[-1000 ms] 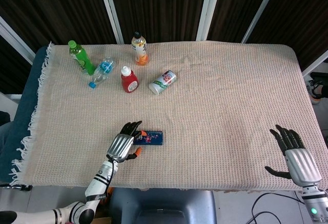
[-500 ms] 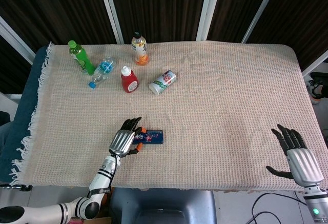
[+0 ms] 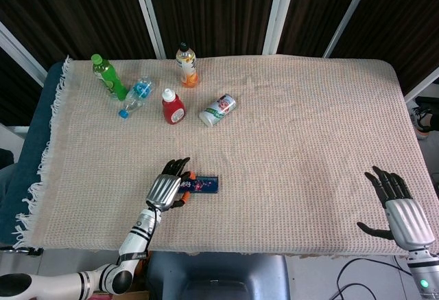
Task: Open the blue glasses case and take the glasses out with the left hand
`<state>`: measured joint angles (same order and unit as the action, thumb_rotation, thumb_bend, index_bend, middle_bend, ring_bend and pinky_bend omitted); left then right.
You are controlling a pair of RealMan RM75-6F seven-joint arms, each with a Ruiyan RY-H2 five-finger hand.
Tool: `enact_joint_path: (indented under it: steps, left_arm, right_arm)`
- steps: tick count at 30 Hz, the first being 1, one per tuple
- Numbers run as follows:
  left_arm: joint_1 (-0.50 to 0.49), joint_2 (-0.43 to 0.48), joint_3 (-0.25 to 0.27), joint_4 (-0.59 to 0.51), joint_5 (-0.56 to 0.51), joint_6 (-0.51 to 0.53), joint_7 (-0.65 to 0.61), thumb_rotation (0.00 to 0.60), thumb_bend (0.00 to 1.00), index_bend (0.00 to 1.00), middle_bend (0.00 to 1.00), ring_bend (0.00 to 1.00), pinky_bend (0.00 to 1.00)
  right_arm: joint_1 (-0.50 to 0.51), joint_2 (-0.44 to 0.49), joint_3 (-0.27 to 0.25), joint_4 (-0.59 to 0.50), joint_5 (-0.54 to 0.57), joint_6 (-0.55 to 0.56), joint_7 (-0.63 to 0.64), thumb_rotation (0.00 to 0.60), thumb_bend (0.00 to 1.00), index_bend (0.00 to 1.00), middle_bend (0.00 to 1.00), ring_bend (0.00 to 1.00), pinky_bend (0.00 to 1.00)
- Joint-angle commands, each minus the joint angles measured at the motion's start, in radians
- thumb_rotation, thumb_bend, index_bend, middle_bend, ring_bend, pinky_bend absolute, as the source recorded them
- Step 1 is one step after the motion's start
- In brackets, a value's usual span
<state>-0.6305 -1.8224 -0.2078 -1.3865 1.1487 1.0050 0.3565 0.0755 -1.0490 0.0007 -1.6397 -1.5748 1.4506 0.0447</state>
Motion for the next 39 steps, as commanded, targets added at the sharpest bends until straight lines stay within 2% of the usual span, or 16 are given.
enact_joint_path:
  steps: [1,7,12,18,20,25,29,32,34,39]
  left_arm:
    - [-0.006,0.005,-0.001,-0.013,-0.006,-0.001,-0.001,0.6,0.48,0.46,0.0,0.0,0.0]
    - [-0.016,0.008,-0.012,-0.022,-0.026,-0.001,-0.007,0.6,0.54,0.47,0.01,0.0,0.0]
    - [-0.032,-0.001,-0.026,-0.003,-0.043,-0.007,-0.012,0.6,0.55,0.48,0.02,0.0,0.0]
    - [-0.074,-0.041,-0.071,0.065,-0.06,-0.002,-0.009,0.6,0.54,0.45,0.02,0.0,0.0]
    - [-0.093,-0.056,-0.09,0.093,-0.075,-0.007,-0.004,0.6,0.52,0.41,0.01,0.0,0.0]
    - [-0.14,-0.096,-0.133,0.185,-0.126,-0.018,0.031,0.6,0.46,0.22,0.01,0.0,0.0]
    - [-0.159,-0.109,-0.155,0.224,-0.136,-0.007,0.023,0.6,0.44,0.14,0.0,0.0,0.0]
    - [-0.159,-0.101,-0.161,0.227,-0.134,0.003,0.01,0.6,0.42,0.16,0.0,0.0,0.0]
    - [-0.149,-0.08,-0.155,0.201,-0.126,0.014,0.001,0.6,0.42,0.2,0.0,0.0,0.0]
    - [-0.083,0.031,-0.086,0.039,-0.064,0.038,-0.042,0.6,0.48,0.36,0.01,0.0,0.0]
  right_arm:
    - [-0.001,0.001,0.0,0.001,-0.001,0.001,0.002,0.6,0.15,0.0,0.0,0.0,0.0]
    - [-0.002,0.004,0.0,0.003,-0.004,0.007,0.013,0.6,0.15,0.0,0.0,0.0,0.0]
    - [-0.003,0.007,-0.001,0.003,-0.007,0.009,0.02,0.6,0.15,0.0,0.0,0.0,0.0]
    - [-0.004,0.012,0.0,0.003,-0.007,0.011,0.032,0.6,0.15,0.0,0.0,0.0,0.0]
    - [-0.004,0.014,0.0,0.004,-0.007,0.011,0.037,0.6,0.15,0.0,0.0,0.0,0.0]
    - [-0.003,0.019,-0.001,0.006,-0.01,0.01,0.05,0.6,0.15,0.0,0.0,0.0,0.0]
    - [-0.001,0.021,-0.001,0.008,-0.012,0.007,0.056,0.6,0.15,0.0,0.0,0.0,0.0]
    - [0.0,0.022,-0.002,0.008,-0.012,0.005,0.056,0.6,0.15,0.0,0.0,0.0,0.0]
    - [-0.001,0.022,-0.002,0.008,-0.013,0.006,0.054,0.6,0.15,0.0,0.0,0.0,0.0]
    - [-0.002,0.018,-0.003,0.007,-0.014,0.009,0.047,0.6,0.15,0.0,0.0,0.0,0.0]
